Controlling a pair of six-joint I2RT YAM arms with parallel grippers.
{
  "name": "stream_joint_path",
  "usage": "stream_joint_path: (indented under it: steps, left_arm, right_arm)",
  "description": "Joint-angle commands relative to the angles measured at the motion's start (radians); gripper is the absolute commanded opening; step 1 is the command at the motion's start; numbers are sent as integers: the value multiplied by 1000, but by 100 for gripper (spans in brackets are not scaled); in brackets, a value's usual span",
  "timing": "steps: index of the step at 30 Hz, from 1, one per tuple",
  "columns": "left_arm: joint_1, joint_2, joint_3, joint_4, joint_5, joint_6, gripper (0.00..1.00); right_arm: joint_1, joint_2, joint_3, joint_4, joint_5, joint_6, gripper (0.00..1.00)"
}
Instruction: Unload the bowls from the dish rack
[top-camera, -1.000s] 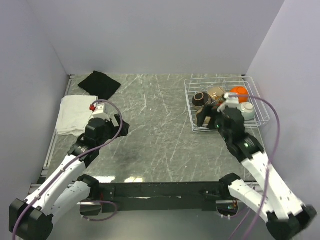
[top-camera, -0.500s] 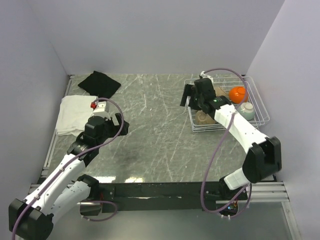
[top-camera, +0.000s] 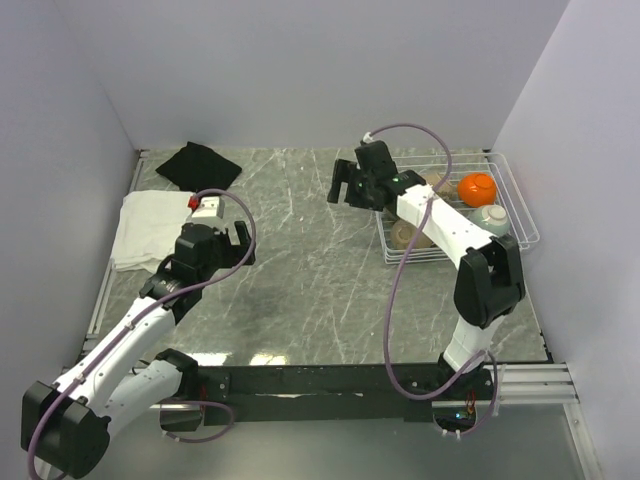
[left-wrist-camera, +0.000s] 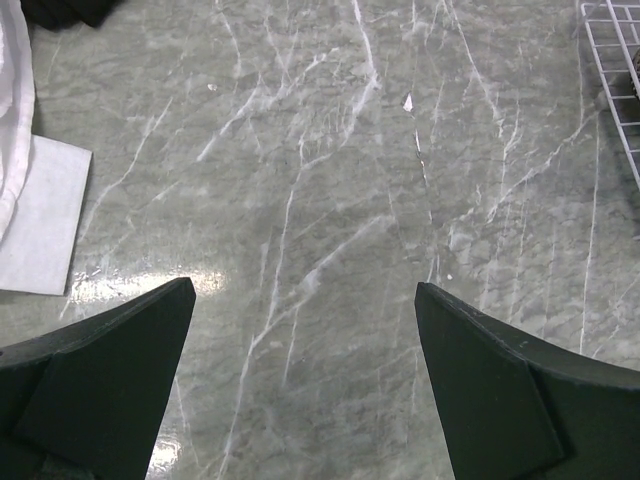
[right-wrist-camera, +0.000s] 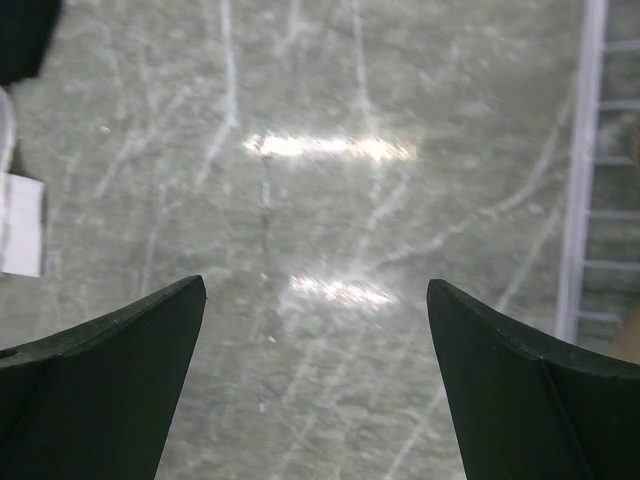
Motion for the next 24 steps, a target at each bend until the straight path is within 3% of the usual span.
stream_joint_path:
  steps: [1, 3, 11, 20, 24]
  left_arm:
    - [-1, -11, 37, 31, -26, 31, 99]
    - [-1, -15, 34, 31, -25, 33, 99]
    - [-1, 0, 43, 36, -6, 30, 99]
    - [-1, 9, 45, 43, 7, 27, 99]
    - [-1, 18, 50, 37, 7, 25, 99]
  right_arm:
    - [13, 48, 129, 3, -1, 18, 100]
    - [14, 62, 156, -12, 1, 18, 100]
    - [-3, 22, 183, -187, 321, -46, 100]
    - [-27, 3, 62, -208, 250, -12, 100]
    - [-24, 38, 85, -202, 172, -16, 100]
